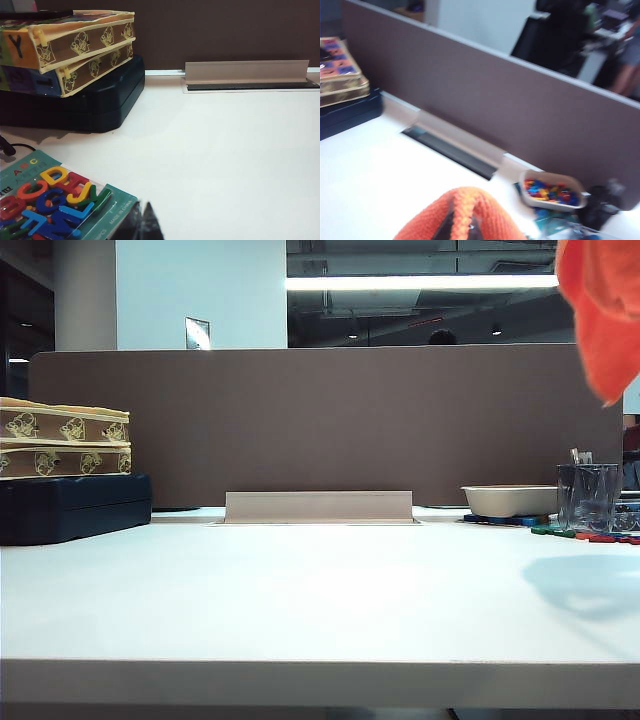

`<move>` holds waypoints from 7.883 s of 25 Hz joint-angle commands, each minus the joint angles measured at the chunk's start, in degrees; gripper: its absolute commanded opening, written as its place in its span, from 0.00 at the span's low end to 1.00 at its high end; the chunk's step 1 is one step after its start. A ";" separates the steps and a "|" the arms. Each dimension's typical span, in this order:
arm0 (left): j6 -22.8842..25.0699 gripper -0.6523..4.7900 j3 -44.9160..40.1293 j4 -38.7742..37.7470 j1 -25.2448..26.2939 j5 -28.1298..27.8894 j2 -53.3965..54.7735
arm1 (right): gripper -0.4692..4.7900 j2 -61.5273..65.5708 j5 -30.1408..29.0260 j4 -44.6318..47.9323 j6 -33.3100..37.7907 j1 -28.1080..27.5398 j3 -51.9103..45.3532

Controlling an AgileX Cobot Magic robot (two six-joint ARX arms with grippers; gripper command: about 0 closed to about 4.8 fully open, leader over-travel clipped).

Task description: Use an orange cloth to wipe the letter magnets on the table away for a distance.

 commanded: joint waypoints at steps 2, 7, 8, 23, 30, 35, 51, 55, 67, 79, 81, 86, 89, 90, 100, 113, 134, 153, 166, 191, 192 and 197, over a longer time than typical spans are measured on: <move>-0.22 0.11 0.13 0.37 -0.02 0.02 0.02 | 0.07 -9.88 7.48 0.37 -0.09 0.11 -5.27; -2.01 0.11 0.07 -0.52 -0.02 0.07 0.02 | 0.07 -17.97 11.72 0.46 0.83 0.39 -15.17; -2.64 0.11 0.07 -0.79 -0.02 0.07 0.02 | 0.07 -18.84 11.69 0.46 1.46 0.39 -17.97; -2.75 0.11 0.04 -0.81 -0.02 0.07 0.02 | 0.07 -11.15 5.44 7.37 4.26 9.42 -34.82; -2.75 0.11 0.04 -0.79 -0.02 0.07 0.02 | 0.07 -3.34 5.49 9.73 4.22 17.31 -34.86; -2.75 0.11 0.11 -0.79 -0.02 0.15 0.02 | 0.07 4.68 5.40 10.54 4.20 20.52 -34.86; -2.75 0.11 0.09 -3.02 -0.02 0.20 0.02 | 0.34 16.39 4.57 13.77 4.02 21.16 -34.97; -2.75 0.11 0.09 -3.37 -0.02 0.20 0.02 | 0.42 16.17 4.61 13.62 4.02 21.09 -34.95; -2.75 0.11 0.20 -2.95 -0.02 0.42 0.02 | 0.42 5.07 7.08 14.08 3.98 20.90 -34.67; -2.75 0.11 1.20 -2.95 -0.04 0.61 0.02 | 0.61 6.60 10.23 10.95 3.63 20.85 -34.75; -2.75 0.11 1.62 -2.97 -0.04 0.61 0.02 | 0.61 6.03 10.21 11.13 2.82 20.85 -34.73; -2.75 0.11 1.73 -2.80 -0.04 0.63 0.02 | 0.60 2.60 10.40 11.17 2.82 20.85 -34.73; -2.75 0.11 1.73 -2.80 -0.04 0.63 0.02 | 0.60 -0.55 11.89 10.71 2.84 20.85 -34.73; -2.75 0.11 1.73 -2.80 -0.04 0.63 0.02 | 0.60 -1.68 12.39 10.58 2.82 20.85 -34.73; -2.75 0.11 1.70 -2.97 -0.04 0.63 0.02 | 0.60 -21.18 21.59 10.27 2.69 20.76 -34.73; -2.75 0.11 1.68 -2.99 -0.04 0.63 0.02 | 0.60 -34.14 43.47 9.03 2.69 20.70 -34.73; -2.75 0.11 1.66 -3.41 -0.04 0.63 0.02 | 0.60 -39.01 47.67 -9.38 2.73 20.70 -49.05; -2.75 0.11 1.66 -3.85 -0.04 0.61 0.02 | 0.60 -38.97 42.95 28.50 5.25 20.68 -70.10; -2.67 0.11 1.64 -8.17 -0.04 1.36 0.02 | 0.53 -38.93 47.63 37.62 9.66 20.70 -80.39; 4.15 0.11 0.02 -9.33 -0.04 0.15 0.02 | 0.36 -38.95 56.72 52.24 10.25 20.63 -93.96; 4.15 0.11 0.02 -9.35 -0.04 0.15 0.02 | 0.33 -38.95 56.72 52.52 10.25 20.63 -94.44; 4.13 0.11 0.02 -9.40 -0.04 0.15 0.02 | 0.24 -38.97 56.81 52.65 10.25 20.63 -96.10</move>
